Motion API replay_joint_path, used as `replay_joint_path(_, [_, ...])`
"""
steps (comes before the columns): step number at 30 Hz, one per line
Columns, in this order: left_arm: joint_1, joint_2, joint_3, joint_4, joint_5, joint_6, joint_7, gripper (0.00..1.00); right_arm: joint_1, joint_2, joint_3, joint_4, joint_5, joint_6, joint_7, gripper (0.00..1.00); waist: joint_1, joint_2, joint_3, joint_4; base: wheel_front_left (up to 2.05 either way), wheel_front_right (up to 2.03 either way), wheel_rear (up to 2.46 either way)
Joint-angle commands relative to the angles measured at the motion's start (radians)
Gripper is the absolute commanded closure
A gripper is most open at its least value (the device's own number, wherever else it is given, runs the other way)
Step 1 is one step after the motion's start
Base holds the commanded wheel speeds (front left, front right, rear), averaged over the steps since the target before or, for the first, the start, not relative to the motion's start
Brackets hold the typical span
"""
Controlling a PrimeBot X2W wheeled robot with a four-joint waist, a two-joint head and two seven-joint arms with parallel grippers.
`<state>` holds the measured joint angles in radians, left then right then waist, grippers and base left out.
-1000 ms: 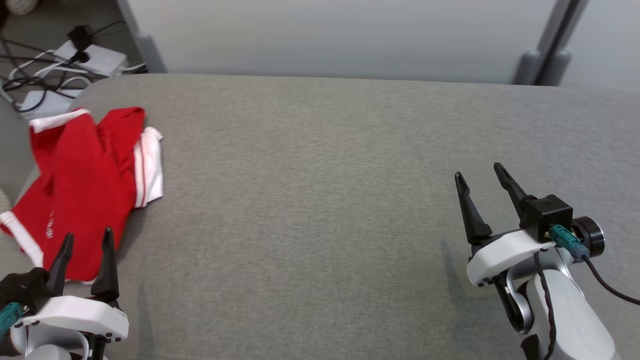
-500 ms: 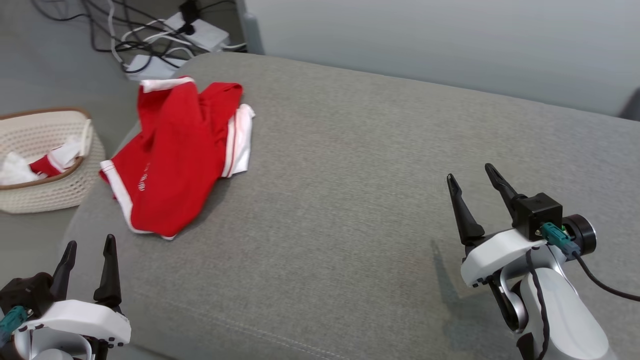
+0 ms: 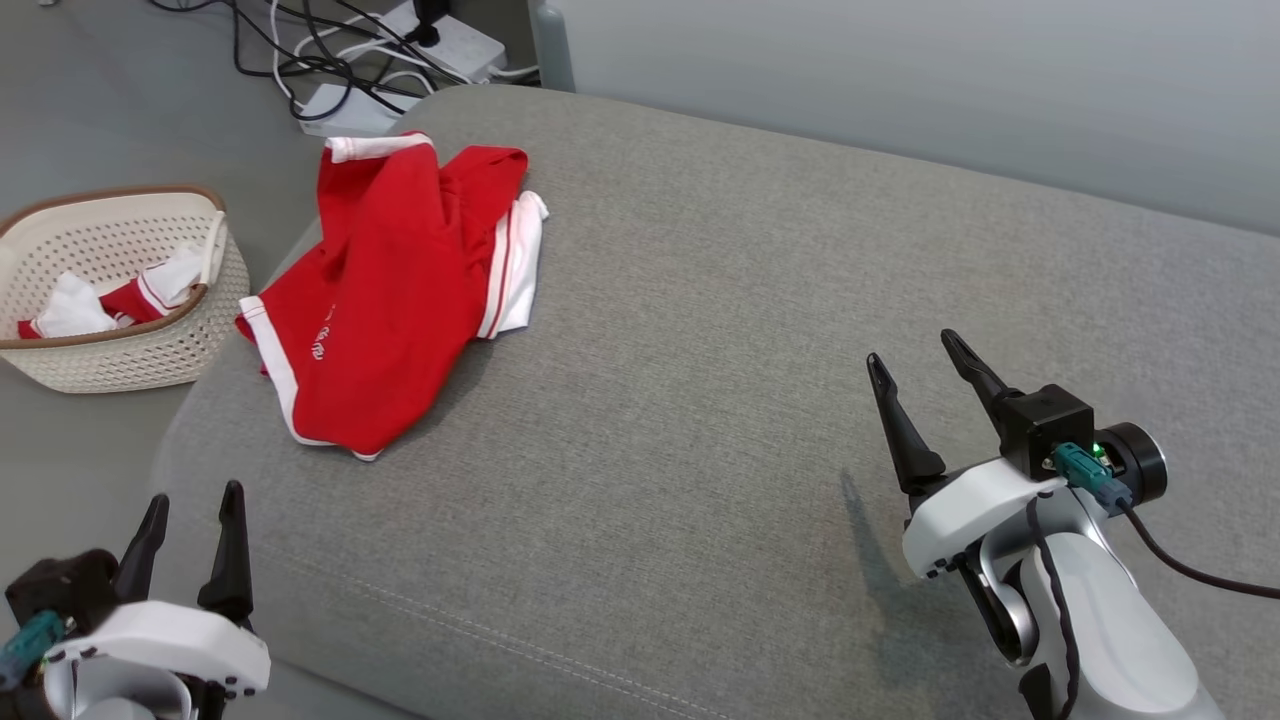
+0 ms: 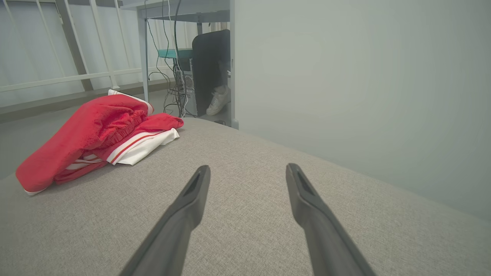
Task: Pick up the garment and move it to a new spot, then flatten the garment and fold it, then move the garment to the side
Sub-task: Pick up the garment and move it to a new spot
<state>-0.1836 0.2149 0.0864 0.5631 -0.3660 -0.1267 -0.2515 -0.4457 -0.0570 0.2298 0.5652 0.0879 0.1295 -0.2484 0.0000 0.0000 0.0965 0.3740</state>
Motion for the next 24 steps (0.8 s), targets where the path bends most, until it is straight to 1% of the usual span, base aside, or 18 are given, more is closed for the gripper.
replay_joint_path(1, [-0.071, 0.041, 0.022, -0.019, -0.015, -0.004, -0.01, 0.0, -0.035, 0.007, 0.018, -0.019, 0.005, 0.001, -0.013, 0.0, 0.0, 0.0, 0.01, -0.012, 0.0, 0.0, 0.0])
replay_joint_path(4, [-0.096, 0.068, 0.0, 0.005, -0.065, -0.004, -0.01, 0.0, -0.039, 0.007, 0.021, -0.021, 0.0, 0.001, -0.013, 0.0, 0.0, 0.0, 0.03, -0.034, 0.0, 0.0, 0.0])
replay_joint_path(8, [-0.138, 0.115, -0.054, 0.03, -0.128, -0.004, -0.01, 0.0, -0.044, 0.007, 0.025, -0.028, -0.008, 0.001, -0.013, 0.0, 0.0, 0.0, 0.065, -0.065, 0.0, 0.0, 0.0])
replay_joint_path(14, [-0.228, 0.211, -0.154, 0.066, -0.245, -0.004, -0.01, 0.0, -0.067, 0.007, 0.034, -0.047, -0.036, 0.001, -0.013, 0.0, 0.0, 0.0, 0.13, -0.11, 0.0, 0.0, 0.0])
replay_joint_path(24, [-0.367, 0.353, -0.286, 0.14, -0.45, -0.004, -0.01, 0.0, -0.101, 0.007, 0.056, -0.095, -0.052, 0.001, -0.013, 0.0, 0.0, 0.0, 0.217, -0.19, 0.0, 0.0, 0.0])
